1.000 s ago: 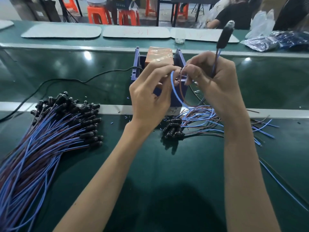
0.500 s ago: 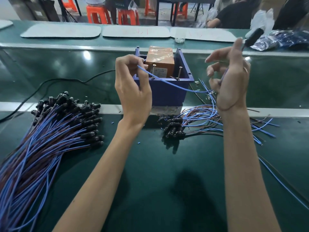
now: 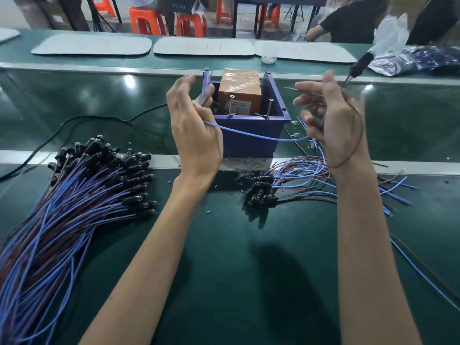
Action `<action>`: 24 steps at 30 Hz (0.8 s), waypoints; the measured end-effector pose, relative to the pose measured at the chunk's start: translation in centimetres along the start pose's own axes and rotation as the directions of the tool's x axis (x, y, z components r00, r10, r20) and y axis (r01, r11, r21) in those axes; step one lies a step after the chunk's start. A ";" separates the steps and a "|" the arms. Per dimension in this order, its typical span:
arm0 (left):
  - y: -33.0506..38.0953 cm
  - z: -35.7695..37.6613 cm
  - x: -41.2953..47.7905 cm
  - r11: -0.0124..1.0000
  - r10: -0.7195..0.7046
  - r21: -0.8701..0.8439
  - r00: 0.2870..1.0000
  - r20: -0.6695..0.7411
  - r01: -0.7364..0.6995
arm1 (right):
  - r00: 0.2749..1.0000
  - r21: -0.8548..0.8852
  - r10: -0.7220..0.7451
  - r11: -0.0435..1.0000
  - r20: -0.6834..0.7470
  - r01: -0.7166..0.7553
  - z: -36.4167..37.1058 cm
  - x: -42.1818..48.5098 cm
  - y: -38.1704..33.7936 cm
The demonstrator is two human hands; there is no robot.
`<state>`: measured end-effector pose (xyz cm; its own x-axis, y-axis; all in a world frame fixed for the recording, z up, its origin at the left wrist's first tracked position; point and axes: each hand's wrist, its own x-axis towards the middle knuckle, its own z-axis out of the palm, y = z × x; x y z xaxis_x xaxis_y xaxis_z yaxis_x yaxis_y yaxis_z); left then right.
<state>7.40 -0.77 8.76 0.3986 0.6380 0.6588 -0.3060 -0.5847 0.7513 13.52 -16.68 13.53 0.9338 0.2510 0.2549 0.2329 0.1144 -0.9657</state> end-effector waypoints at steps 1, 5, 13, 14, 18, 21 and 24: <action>-0.3 0.0 0.1 0.999 -0.036 0.025 0.999 0.016 0.036 | 1.000 -0.052 -0.015 0.999 0.005 0.016 -0.1 0.1 0.1; -0.6 -0.1 0.2 0.995 -0.083 0.067 0.996 0.034 0.080 | 0.999 -0.186 -0.040 0.982 0.012 0.042 -0.4 0.3 0.4; -0.2 -0.7 0.4 0.988 -0.043 0.150 0.998 0.053 0.035 | 0.997 -0.166 -0.073 0.984 -0.035 0.066 -0.2 0.6 1.0; -0.3 -0.8 0.4 0.988 -0.044 0.153 0.997 0.056 0.035 | 0.997 -0.187 -0.074 0.980 -0.035 0.066 -0.3 0.7 1.2; -0.5 -1.2 0.6 0.983 -0.033 0.184 0.995 0.091 0.016 | 0.995 -0.259 -0.097 0.962 -0.012 0.091 -0.5 1.0 1.8; -0.8 -1.4 0.8 0.973 -0.011 0.231 0.993 0.115 -0.016 | 0.994 -0.282 -0.111 0.953 0.002 0.107 -0.5 1.1 2.0; -1.0 -1.5 0.9 0.960 0.008 0.277 0.992 0.124 -0.043 | 0.993 -0.295 -0.117 0.949 0.009 0.115 -0.3 1.3 2.2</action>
<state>6.73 1.11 8.66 0.5000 0.5663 0.6553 -0.0710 -0.7273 0.6827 15.33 -16.36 11.75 0.8976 0.2447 0.3666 0.4080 -0.1464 -0.9012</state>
